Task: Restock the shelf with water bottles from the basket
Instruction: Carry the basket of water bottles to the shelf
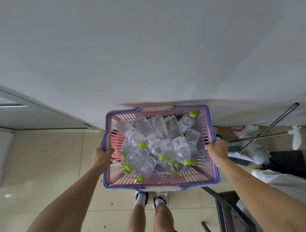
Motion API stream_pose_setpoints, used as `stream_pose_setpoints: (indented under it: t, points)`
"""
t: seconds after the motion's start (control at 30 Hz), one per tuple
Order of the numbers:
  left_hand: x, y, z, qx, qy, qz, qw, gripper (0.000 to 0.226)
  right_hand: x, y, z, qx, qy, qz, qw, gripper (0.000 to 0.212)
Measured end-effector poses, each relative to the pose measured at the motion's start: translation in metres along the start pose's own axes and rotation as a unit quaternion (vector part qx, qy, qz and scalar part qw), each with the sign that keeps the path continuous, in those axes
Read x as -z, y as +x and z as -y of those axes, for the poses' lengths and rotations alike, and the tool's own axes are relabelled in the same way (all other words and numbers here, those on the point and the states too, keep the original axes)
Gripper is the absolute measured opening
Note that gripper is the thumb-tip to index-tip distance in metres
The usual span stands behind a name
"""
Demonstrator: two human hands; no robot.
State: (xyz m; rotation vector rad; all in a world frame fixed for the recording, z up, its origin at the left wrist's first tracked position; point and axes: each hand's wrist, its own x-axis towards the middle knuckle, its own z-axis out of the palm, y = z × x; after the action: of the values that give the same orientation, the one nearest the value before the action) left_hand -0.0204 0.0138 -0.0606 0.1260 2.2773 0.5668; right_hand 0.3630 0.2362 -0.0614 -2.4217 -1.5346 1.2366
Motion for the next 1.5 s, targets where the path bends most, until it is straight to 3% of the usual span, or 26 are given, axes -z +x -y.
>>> stream_pose_setpoints:
  t: [0.2, 0.33, 0.47, 0.6, 0.67, 0.93, 1.1, 1.27, 1.43, 1.5]
  points:
    - [0.016, -0.007, -0.014, -0.040, 0.048, 0.006, 0.998, 0.014, 0.021, -0.018, 0.012, 0.013, 0.038, 0.009, 0.999, 0.009]
    - [0.032, -0.020, -0.018, -0.052, 0.061, 0.028, 0.996, 0.012, 0.040, -0.050, 0.009, 0.000, 0.046, 0.010, 0.999, 0.031]
    - [0.047, -0.040, -0.036, -0.079, 0.071, 0.044, 0.993, 0.013, 0.055, -0.090, -0.005, -0.011, 0.072, -0.001, 0.997, 0.027]
    - [0.063, -0.060, -0.058, -0.129, 0.085, 0.060, 0.986, 0.028, 0.063, -0.138, -0.022, -0.028, 0.082, -0.049, 0.995, 0.024]
    - [0.070, -0.064, -0.071, -0.156, 0.101, 0.081, 0.979, 0.032, 0.064, -0.162, -0.029, -0.048, 0.098, -0.068, 0.992, 0.009]
    - [0.105, -0.059, -0.106, -0.268, 0.186, 0.144, 0.934, 0.016, 0.038, -0.289, -0.066, -0.136, 0.187, -0.170, 0.958, 0.012]
    - [0.094, -0.081, -0.112, -0.340, 0.260, 0.190, 0.883, 0.030, -0.013, -0.372, -0.123, -0.220, 0.278, -0.198, 0.914, 0.010]
    - [0.044, -0.124, -0.093, -0.399, 0.346, 0.261, 0.808, 0.021, -0.066, -0.459, -0.195, -0.321, 0.344, -0.235, 0.851, 0.007]
    - [-0.035, -0.197, -0.032, -0.447, 0.447, 0.333, 0.700, 0.033, -0.123, -0.565, -0.279, -0.426, 0.419, -0.285, 0.749, 0.014]
    - [-0.065, -0.248, 0.005, -0.475, 0.486, 0.341, 0.649, 0.034, -0.142, -0.609, -0.311, -0.470, 0.455, -0.304, 0.693, 0.026]
